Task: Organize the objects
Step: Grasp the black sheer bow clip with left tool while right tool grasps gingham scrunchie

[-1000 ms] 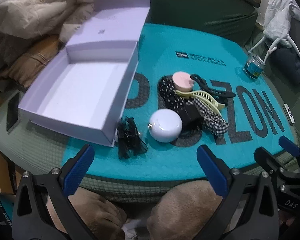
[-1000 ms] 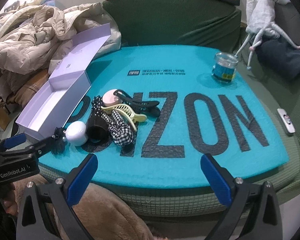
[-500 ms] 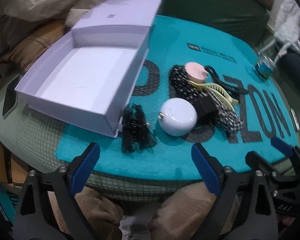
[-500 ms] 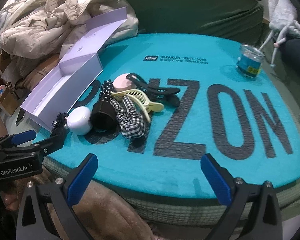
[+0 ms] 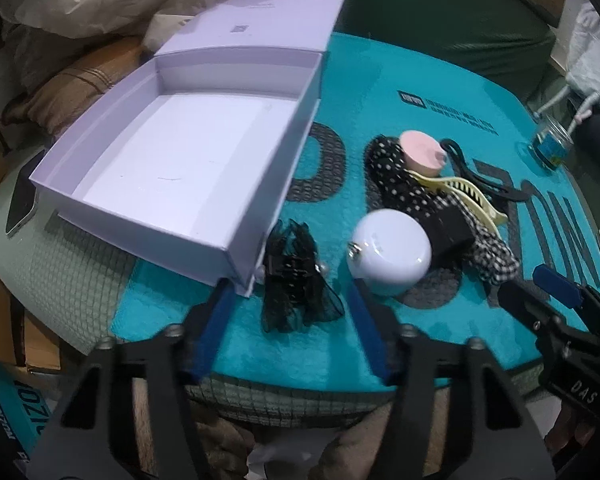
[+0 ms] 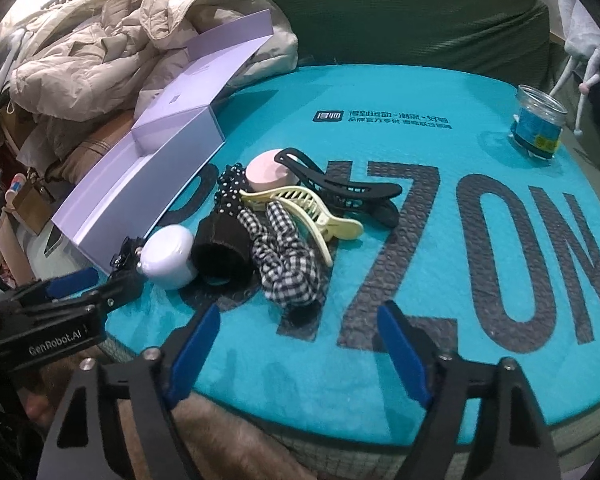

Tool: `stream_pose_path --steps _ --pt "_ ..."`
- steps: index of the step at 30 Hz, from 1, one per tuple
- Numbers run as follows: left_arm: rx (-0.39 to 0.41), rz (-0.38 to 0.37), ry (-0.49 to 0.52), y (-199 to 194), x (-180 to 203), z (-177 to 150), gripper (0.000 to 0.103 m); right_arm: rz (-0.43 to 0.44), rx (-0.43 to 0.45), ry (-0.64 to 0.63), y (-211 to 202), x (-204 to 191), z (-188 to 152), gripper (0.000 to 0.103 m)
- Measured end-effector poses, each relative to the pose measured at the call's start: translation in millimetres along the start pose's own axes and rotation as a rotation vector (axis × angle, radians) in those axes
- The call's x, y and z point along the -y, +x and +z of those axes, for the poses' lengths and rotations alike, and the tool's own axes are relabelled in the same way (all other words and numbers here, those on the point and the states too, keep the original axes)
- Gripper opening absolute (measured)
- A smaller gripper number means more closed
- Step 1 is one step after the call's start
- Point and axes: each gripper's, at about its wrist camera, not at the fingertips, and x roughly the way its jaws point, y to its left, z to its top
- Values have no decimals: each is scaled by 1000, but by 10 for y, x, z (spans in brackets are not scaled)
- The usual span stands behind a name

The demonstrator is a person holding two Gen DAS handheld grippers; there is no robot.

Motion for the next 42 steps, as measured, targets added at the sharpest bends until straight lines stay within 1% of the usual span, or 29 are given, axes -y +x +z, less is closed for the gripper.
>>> stream_pose_path --steps 3,5,6,7,8,10,12,14,15,20,21,26,31,32,33,34,35,36,37,38,39,40,42 --pt "-21 -19 -14 43 -23 7 55 21 17 -5 29 -11 49 69" --pt "-40 -42 -20 77 -32 1 54 44 17 -11 64 -30 75 62" --pt "-48 -50 -22 93 -31 -1 53 53 17 -12 86 -41 84 55" --pt "-57 -61 -22 111 -26 -5 49 61 14 -11 114 -48 95 49" --pt "-62 -63 -21 131 -22 -13 48 63 11 -7 128 -48 99 45" --pt "-60 -70 -16 129 -13 -25 38 64 2 -1 153 -31 99 31" --pt "-59 -83 -12 122 5 -32 33 67 -2 -2 159 -20 85 25" --pt "-67 -90 -2 125 39 -42 30 76 -4 -1 136 -7 64 22" --pt "-67 -59 -34 110 65 -64 30 77 -6 -2 124 0 54 22" --pt "-82 -83 -11 92 144 -99 29 65 -23 -2 48 30 -40 21" --pt "-82 -54 -44 89 161 -107 29 65 -29 -2 26 33 -63 21" --pt "-97 -71 -28 60 256 -142 29 57 -49 -2 -89 52 -141 21" --pt "-98 -46 -50 52 246 -152 30 47 -50 2 -152 62 -180 22" --pt "-100 -48 -60 55 227 -150 30 43 -47 0 -159 55 -177 24" --pt "-100 -53 -68 58 209 -148 30 37 -41 -1 -169 49 -170 31" --pt "-99 -53 -77 55 197 -143 31 29 -36 1 -175 47 -163 42" --pt "-96 -42 -82 55 191 -136 32 20 -27 5 -184 50 -151 47" --pt "-93 -30 -85 60 188 -136 37 15 -19 7 -189 44 -138 55" --pt "-93 -17 -87 64 184 -128 45 11 -10 6 -196 42 -129 58" --pt "-88 -10 -94 67 172 -121 49 7 -5 2 -199 38 -118 58" --pt "-87 -13 -101 77 162 -114 54 3 -3 -2 -193 34 -104 58" --pt "-88 -11 -107 85 149 -109 57 3 -4 -4 -183 34 -91 59" --pt "-88 -4 -115 99 133 -96 59 5 -8 -2 -145 47 -66 59"
